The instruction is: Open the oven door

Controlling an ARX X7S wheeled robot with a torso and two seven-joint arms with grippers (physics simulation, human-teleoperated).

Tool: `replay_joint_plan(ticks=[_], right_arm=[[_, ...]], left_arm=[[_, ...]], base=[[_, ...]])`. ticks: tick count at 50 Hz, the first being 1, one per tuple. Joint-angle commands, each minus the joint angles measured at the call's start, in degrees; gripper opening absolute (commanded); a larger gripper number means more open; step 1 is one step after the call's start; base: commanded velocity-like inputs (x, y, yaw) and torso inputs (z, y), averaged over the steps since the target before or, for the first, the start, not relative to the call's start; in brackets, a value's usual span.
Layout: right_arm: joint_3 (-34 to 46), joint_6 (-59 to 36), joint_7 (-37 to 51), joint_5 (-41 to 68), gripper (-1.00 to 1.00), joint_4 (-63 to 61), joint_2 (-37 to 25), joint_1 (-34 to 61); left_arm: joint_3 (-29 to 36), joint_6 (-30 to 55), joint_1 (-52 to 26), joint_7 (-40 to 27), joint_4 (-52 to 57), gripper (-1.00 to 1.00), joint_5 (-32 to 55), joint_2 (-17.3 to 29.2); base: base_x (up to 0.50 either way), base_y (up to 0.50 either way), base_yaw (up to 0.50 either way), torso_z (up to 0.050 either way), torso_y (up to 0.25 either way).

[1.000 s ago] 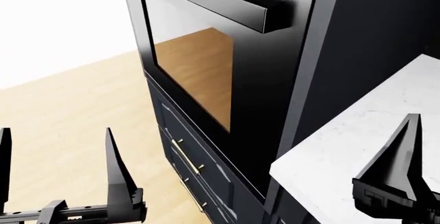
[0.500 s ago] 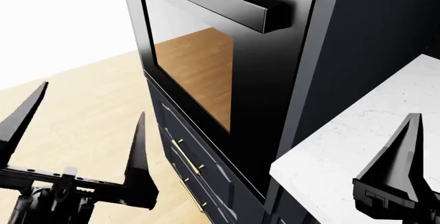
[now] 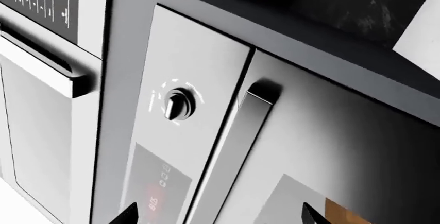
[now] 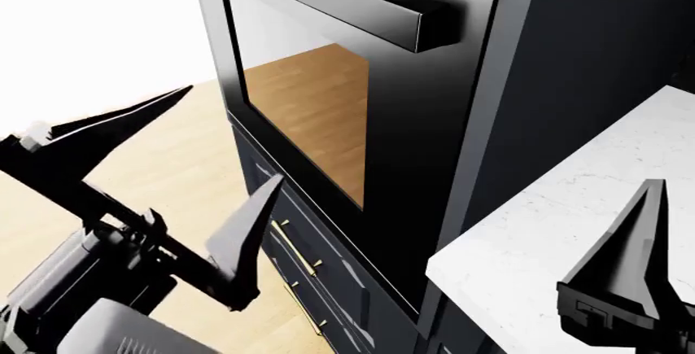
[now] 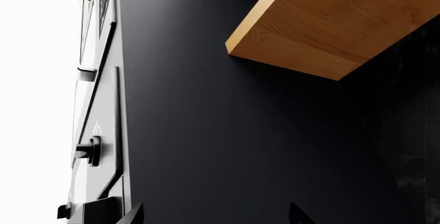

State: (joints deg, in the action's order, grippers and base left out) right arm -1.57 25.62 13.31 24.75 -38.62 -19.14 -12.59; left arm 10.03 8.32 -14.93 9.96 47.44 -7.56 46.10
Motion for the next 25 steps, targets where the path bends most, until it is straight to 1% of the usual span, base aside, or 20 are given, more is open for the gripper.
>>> replay_joint_plan(ticks=[1, 8, 15, 18, 20, 25], right_arm=[[0.2, 0.0, 0.2, -0.1, 1.0, 0.1, -0.2, 0.1], [0.2, 0.1, 0.3, -0.1, 1.0, 0.1, -0.3, 0.1], [0.3, 0.1, 0.3, 0.0, 1.0, 0.0, -0.5, 0.0], [0.3, 0.3, 0.2, -0.1, 1.0, -0.1, -0.6, -0.1], [0.3, 0.1, 0.3, -0.1, 1.0, -0.1, -0.6, -0.2], [0.5, 0.4, 0.2, -0.2, 1.0, -0.2, -0.7, -0.4]], left_arm=[[0.7, 1.6, -7.6, 7.8, -1.0, 1.0, 3.0, 4.7], [1.3, 2.4, -12.3, 11.9, -2.2, 1.0, 5.3, 6.2], [2.8, 4.1, -19.0, 16.9, -4.4, 1.0, 7.6, 6.9], [3.5, 4.0, -20.4, 18.3, -5.2, 1.0, 7.8, 7.3], [3.2, 4.8, -21.8, 18.8, -5.1, 1.0, 9.7, 6.5], [6.3, 4.2, -27.3, 22.6, -7.9, 1.0, 9.0, 5.9]], base=[[0.0, 0.0, 0.0, 0.0, 0.0], [0.0, 0.0, 0.0, 0.0, 0.0], [0.0, 0.0, 0.0, 0.0, 0.0], [0.0, 0.0, 0.0, 0.0, 0.0], [0.0, 0.0, 0.0, 0.0, 0.0], [0.0, 0.0, 0.0, 0.0, 0.0]])
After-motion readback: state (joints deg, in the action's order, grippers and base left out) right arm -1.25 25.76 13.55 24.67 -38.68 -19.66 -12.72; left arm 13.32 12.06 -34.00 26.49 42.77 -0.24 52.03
